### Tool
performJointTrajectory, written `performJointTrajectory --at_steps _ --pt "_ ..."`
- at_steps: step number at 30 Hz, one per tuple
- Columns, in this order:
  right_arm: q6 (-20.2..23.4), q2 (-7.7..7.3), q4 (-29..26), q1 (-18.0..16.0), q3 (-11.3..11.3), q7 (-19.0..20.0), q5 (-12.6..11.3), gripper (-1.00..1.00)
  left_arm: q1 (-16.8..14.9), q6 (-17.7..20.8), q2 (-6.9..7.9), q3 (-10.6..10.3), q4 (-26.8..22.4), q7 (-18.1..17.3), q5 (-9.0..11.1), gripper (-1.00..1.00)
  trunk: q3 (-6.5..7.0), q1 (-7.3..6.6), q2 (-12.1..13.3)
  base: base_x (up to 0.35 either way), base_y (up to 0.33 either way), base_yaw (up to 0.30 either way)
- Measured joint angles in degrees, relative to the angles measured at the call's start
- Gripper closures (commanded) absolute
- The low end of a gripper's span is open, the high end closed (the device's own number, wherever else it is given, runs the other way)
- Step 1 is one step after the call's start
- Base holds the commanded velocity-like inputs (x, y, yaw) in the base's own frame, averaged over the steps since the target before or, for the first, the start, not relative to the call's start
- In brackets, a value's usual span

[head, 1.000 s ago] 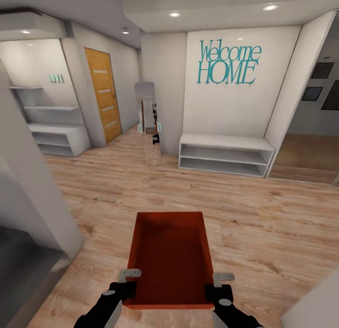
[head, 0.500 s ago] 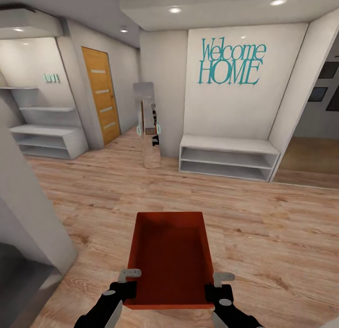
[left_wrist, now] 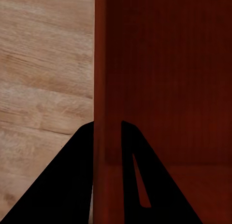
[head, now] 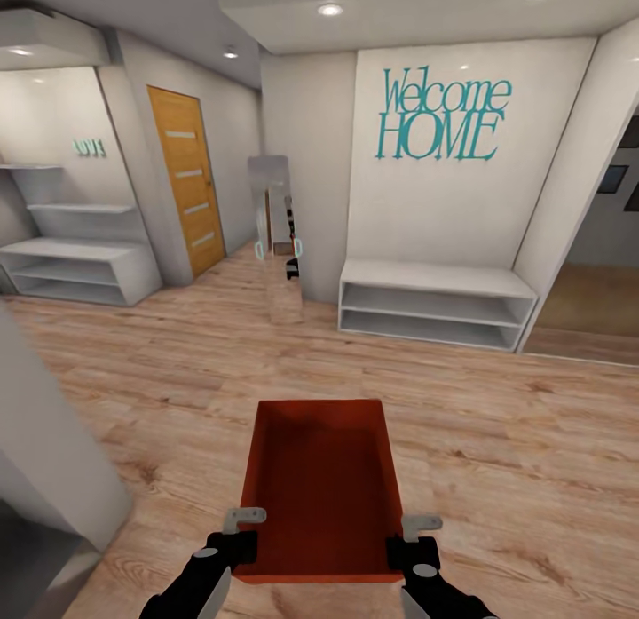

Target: Move the two storage containers from the living room to the garage. In the garage, place one container on the floor and stack the other container on top of it (either order is fine).

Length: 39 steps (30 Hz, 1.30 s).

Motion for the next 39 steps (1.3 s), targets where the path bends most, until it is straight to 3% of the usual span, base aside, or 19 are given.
performJointTrajectory --at_steps 7,32,39 --pt "0.05 0.09 0.06 0.00 0.03 -0.06 -0.07 1.00 0.02 0.13 0.08 -0.06 -0.03 -0.01 0.11 1.00 0.00 0.00 0.00 0.323 0.000 0.062" --pt "0.02 0.38 0.15 0.05 0.13 -0.45 -0.15 1.00 0.01 0.14 0.36 -0.15 0.06 -0.26 0.31 1.00 0.00 0.00 0.00 0.323 0.000 0.265" --pt "-0.01 0.43 0.23 0.04 0.14 -0.46 -0.15 1.00 0.02 0.15 0.40 -0.17 0.08 -0.28 0.36 1.00 0.00 0.00 0.00 0.323 0.000 0.054"
